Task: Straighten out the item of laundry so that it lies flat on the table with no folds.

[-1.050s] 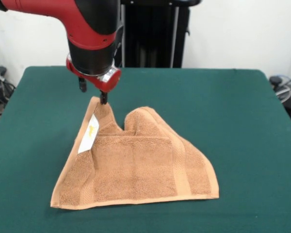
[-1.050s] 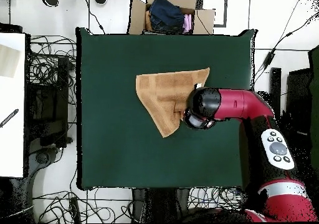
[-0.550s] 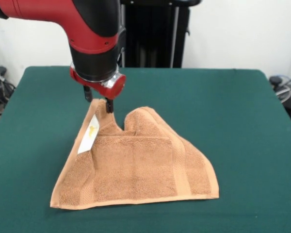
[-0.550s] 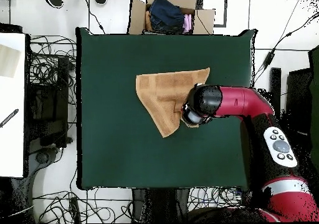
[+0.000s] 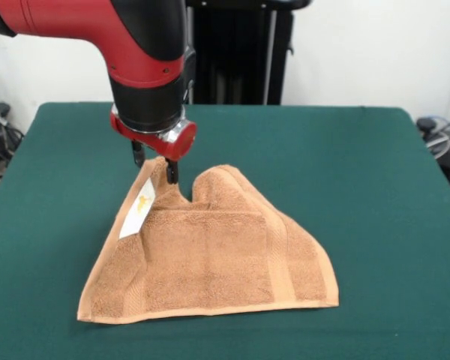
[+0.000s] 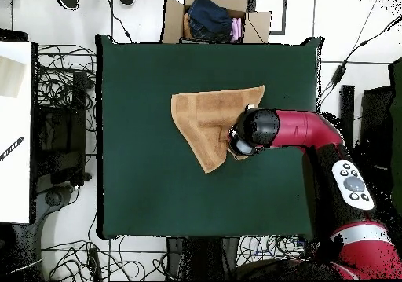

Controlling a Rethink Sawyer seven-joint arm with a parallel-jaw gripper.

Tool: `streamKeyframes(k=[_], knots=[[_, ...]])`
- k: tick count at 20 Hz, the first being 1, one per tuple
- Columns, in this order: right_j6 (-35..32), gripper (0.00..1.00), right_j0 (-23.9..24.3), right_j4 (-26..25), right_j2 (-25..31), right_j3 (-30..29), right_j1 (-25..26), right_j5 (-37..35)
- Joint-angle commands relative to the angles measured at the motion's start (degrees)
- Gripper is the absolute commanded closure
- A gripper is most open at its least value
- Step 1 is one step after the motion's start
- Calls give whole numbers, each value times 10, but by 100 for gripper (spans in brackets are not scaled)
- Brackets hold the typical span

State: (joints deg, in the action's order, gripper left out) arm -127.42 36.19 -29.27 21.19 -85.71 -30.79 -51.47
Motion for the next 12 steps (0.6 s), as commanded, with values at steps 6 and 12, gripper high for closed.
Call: streamKeyframes(k=[6,12], knots=[[89,0,10,-5,45,-40,15,51],[80,0,0,-15,35,-33,11,52]])
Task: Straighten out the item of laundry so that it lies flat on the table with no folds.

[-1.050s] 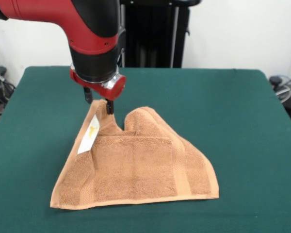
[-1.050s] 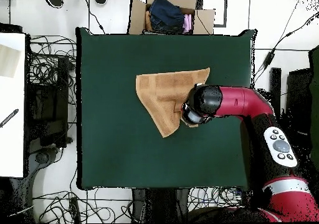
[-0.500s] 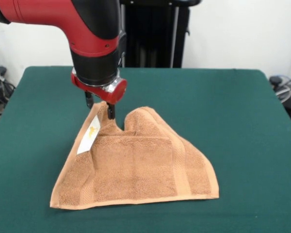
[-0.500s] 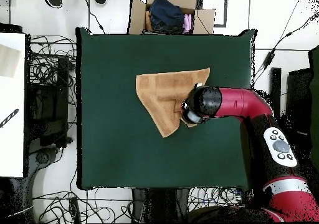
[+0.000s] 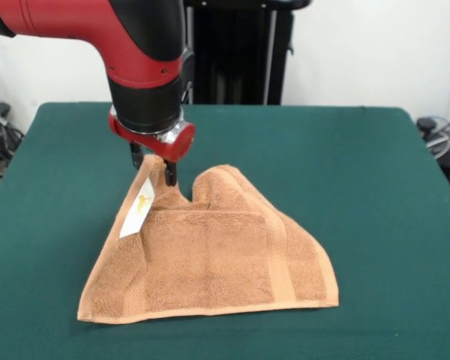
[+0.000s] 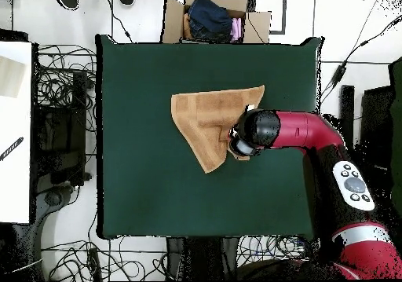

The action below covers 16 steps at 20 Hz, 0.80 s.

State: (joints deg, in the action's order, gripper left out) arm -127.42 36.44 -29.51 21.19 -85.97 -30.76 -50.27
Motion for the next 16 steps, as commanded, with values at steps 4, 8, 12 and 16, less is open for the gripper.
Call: streamKeyframes(k=[4,8,12,16], knots=[[73,100,-8,-18,29,-32,7,43],[67,100,-6,-17,28,-40,5,51],[62,100,-5,-16,27,-51,0,56],[53,100,-4,-16,24,-65,-7,67]])
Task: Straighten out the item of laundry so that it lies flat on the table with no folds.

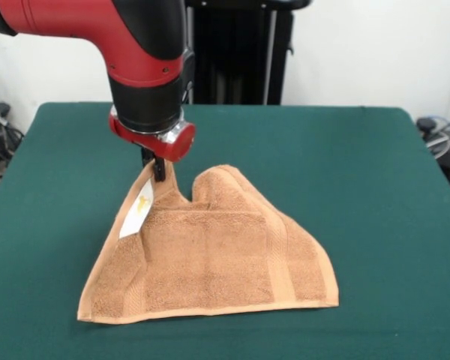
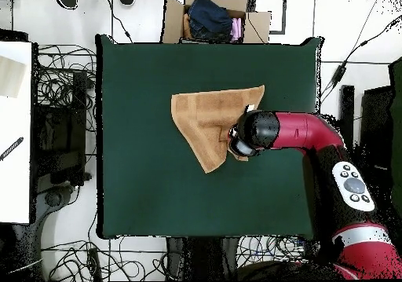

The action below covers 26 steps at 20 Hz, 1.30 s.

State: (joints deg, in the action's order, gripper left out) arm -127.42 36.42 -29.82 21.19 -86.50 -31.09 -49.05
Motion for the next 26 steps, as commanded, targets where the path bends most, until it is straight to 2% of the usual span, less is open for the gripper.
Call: streamKeyframes(k=[1,8,15,20,26], knots=[[56,100,2,-13,26,-70,-6,63],[51,100,23,-4,24,-169,-68,89],[54,100,35,-5,19,-205,-97,92],[60,100,48,-26,18,-205,-72,111],[91,100,73,-73,11,-185,-7,140]])
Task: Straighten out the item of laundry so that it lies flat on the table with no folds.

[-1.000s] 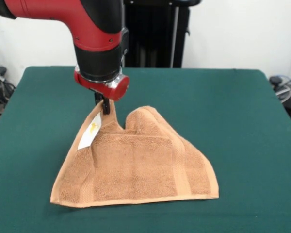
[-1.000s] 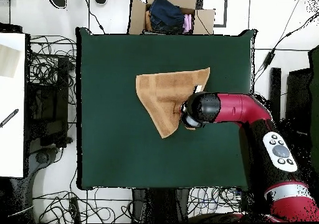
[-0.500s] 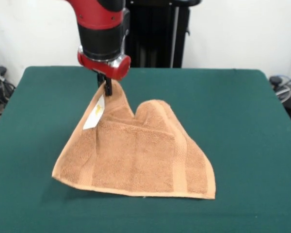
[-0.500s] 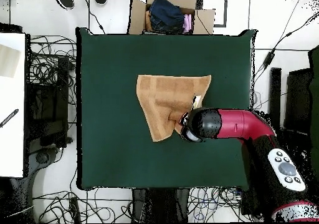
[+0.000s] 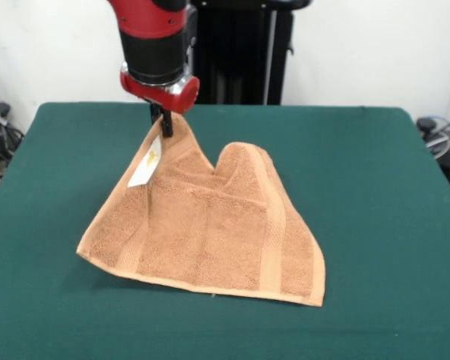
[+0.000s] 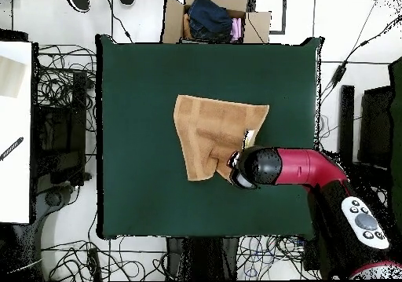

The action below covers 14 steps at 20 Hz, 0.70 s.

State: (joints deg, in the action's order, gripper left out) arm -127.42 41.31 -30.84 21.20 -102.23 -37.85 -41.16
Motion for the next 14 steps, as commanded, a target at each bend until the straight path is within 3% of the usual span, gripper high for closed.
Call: streamKeyframes(k=[1,14], knots=[[92,100,23,-73,6,-27,65,60],[72,100,30,-113,-7,-46,78,60]])
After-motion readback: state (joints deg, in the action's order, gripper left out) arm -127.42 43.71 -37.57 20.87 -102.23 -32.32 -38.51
